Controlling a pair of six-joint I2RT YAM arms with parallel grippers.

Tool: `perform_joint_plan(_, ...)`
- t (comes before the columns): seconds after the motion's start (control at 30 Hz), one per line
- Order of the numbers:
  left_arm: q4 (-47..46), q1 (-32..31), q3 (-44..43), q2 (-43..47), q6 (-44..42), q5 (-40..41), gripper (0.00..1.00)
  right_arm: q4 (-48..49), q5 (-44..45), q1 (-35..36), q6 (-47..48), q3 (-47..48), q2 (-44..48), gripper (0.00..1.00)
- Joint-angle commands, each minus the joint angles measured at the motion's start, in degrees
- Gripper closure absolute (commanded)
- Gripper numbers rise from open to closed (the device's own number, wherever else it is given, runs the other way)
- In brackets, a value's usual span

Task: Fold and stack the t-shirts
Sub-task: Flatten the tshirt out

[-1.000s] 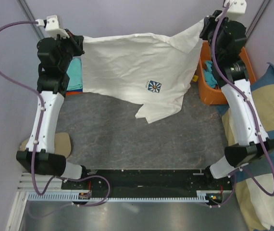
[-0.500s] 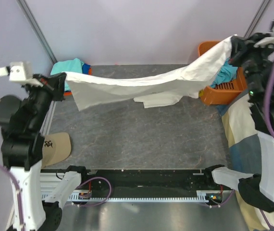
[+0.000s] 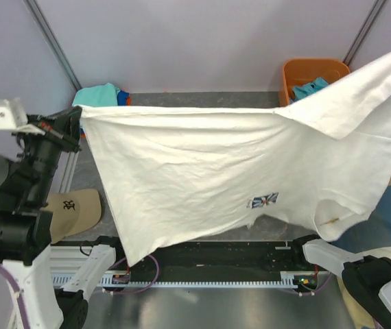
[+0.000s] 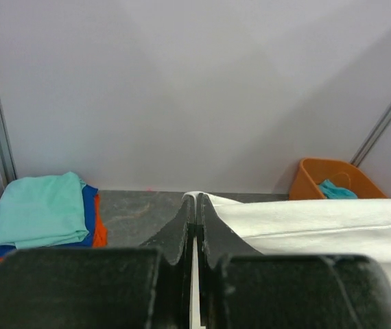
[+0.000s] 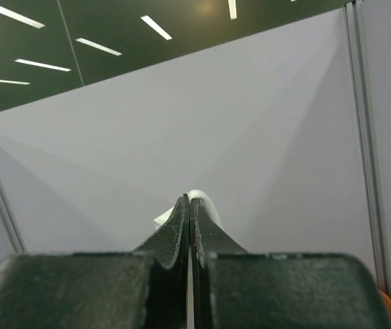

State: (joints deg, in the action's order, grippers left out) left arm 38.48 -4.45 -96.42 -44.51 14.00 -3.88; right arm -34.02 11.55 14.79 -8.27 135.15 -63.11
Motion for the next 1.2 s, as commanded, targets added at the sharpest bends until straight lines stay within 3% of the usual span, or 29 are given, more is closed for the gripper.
perform_joint_plan(0.0, -11.28, 0.05, 4.66, -9.96, -4.06, 6.68, 0.98, 5.27, 4.97, -0.02, 1.15, -5.15, -9.12, 1.00)
perform_joint_plan(0.13, -20.44, 0.23, 7.03, -20.85, -6.53, 12.48, 0.98, 11.58, 6.11, -0.19, 1.51, -11.91, -18.07, 1.00)
perform_joint_plan(0.27, -27.30, 0.84, 8.43, -34.30, -7.49, 12.93, 0.98, 16.87, 4.36, -2.21, 0.46, -18.59, -28.01, 1.00)
perform_joint_plan(0.47, -37.51, 0.93, 7.84, -60.93, -5.39, 12.84, 0.98, 27.68, 0.93, -3.27, -0.69, -24.58, -47.96, 1.00)
perform_joint_plan(0.7, -37.95, 0.93, -4.81, -82.04, -7.75, 17.06, 0.98, 29.63, -2.49, -4.59, -3.06, -10.81, -73.69, 1.00)
perform_joint_plan(0.73, -37.78, 0.93, -6.31, -83.44, -8.11, 17.41, 0.98, 29.10, -3.46, -4.76, -3.76, -8.87, -75.65, 0.98)
perform_joint_plan(0.8, -37.42, 0.93, -9.48, -87.14, -9.07, 18.20, 0.97, 27.96, -4.43, -5.29, -4.20, -3.94, -79.95, 0.82)
perform_joint_plan(0.83, -37.42, 0.93, -10.79, -88.19, -9.34, 18.64, 0.95, 27.96, -4.78, -5.21, -4.47, -2.63, -80.76, 0.69)
perform_joint_plan(0.87, -37.60, 0.93, -11.24, -88.90, -9.43, 19.17, 0.88, 28.13, -5.57, -5.38, -4.56, -2.53, -81.20, 0.32)
perform_joint_plan(0.9, -37.95, 0.93, -11.51, -89.78, -9.43, 20.30, 0.61, 28.83, -5.40, -5.29, -4.65, -2.70, -81.55, 0.16)
perform_joint_plan(0.93, -38.30, 0.93, -11.68, -89.70, -9.43, 20.92, 0.45, 29.10, -5.14, -5.38, -4.56, -3.48, -81.29, 0.05)
perform_joint_plan(0.97, -38.22, 1.02, -11.51, -89.44, -9.08, 21.63, 0.01, 30.58, -5.05, -5.56, -4.30, -4.28, -79.99, 0.02)
perform_joint_plan(1.17, -43.66, 0.84, -7.82, -79.87, -7.94, 23.31, 0.00, 32.62, -5.83, -5.65, -2.71, -9.55, -71.21, 0.02)
